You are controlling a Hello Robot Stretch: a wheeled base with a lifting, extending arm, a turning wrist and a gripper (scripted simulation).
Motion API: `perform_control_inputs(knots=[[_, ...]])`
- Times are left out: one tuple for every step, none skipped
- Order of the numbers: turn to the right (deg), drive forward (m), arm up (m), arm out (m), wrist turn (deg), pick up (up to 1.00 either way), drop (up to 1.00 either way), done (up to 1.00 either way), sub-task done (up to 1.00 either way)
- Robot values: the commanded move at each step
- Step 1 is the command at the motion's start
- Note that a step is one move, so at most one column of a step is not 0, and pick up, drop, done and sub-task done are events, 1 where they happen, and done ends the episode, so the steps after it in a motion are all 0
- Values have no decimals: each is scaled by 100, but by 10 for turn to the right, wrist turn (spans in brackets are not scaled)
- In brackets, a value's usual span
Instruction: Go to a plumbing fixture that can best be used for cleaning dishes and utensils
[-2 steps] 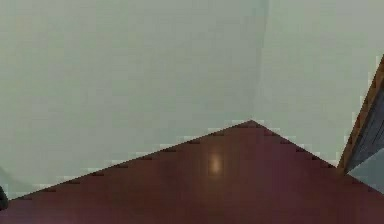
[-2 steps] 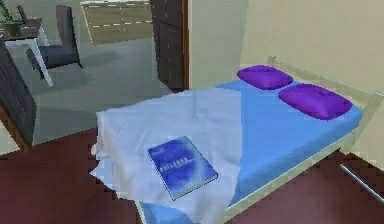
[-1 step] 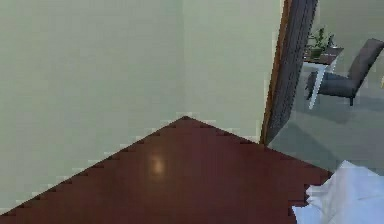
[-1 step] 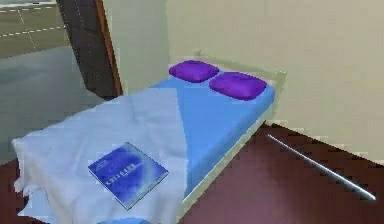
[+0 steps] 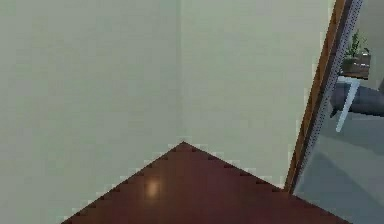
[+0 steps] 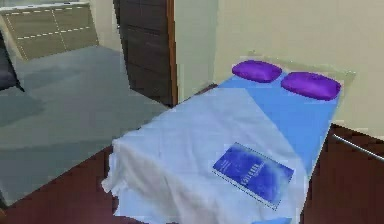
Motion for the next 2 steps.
perform_control_inputs(knots=[[330, 0, 0, 0, 0, 0, 0, 0, 0], [0, 70, 0, 0, 0, 0, 0, 0, 0]])
